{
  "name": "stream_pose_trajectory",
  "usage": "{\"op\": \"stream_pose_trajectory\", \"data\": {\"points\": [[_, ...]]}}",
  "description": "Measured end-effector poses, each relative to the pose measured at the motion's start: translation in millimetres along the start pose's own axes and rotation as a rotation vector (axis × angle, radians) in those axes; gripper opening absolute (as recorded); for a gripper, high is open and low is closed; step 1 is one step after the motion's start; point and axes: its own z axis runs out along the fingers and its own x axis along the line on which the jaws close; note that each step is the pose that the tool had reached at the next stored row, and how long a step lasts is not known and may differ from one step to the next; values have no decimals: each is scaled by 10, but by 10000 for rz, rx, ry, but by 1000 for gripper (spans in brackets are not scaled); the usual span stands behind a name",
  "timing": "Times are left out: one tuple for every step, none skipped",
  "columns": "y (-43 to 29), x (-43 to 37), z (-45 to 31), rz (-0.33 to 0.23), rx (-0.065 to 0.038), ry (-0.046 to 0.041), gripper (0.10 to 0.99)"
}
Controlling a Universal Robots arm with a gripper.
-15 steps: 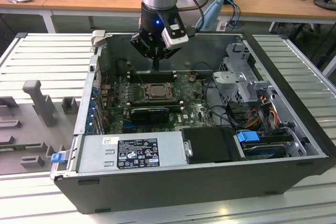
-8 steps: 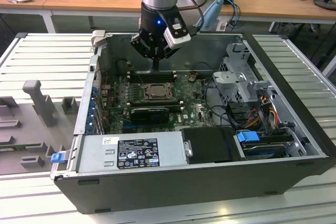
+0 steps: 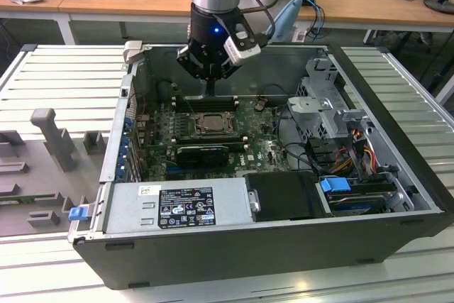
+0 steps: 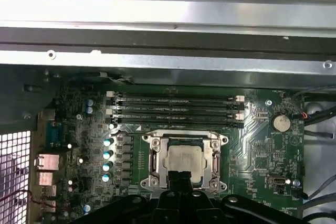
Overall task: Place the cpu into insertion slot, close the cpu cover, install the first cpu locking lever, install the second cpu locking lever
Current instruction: 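Install the first cpu locking lever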
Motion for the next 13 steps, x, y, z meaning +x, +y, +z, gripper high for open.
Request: {"op": "stream_pose_trajectory", "data": {"points": [[0,0,0,-183,3,9,106],[0,0,0,-356,5,17,106],[0,0,0,-546,7,26,106],[0,0,0,-768,11,36,106],[0,0,0,-919,12,43,106],[0,0,0,-1042,13,47,106],[0,0,0,-1283,17,50,106],[0,4,3,-1493,26,24,106],[1,29,8,-1499,32,-20,106],[2,50,12,-1504,40,-92,106],[3,72,21,-1503,42,-141,106],[3,79,29,-1488,46,-162,106],[2,78,43,-1210,48,-176,106]]}}
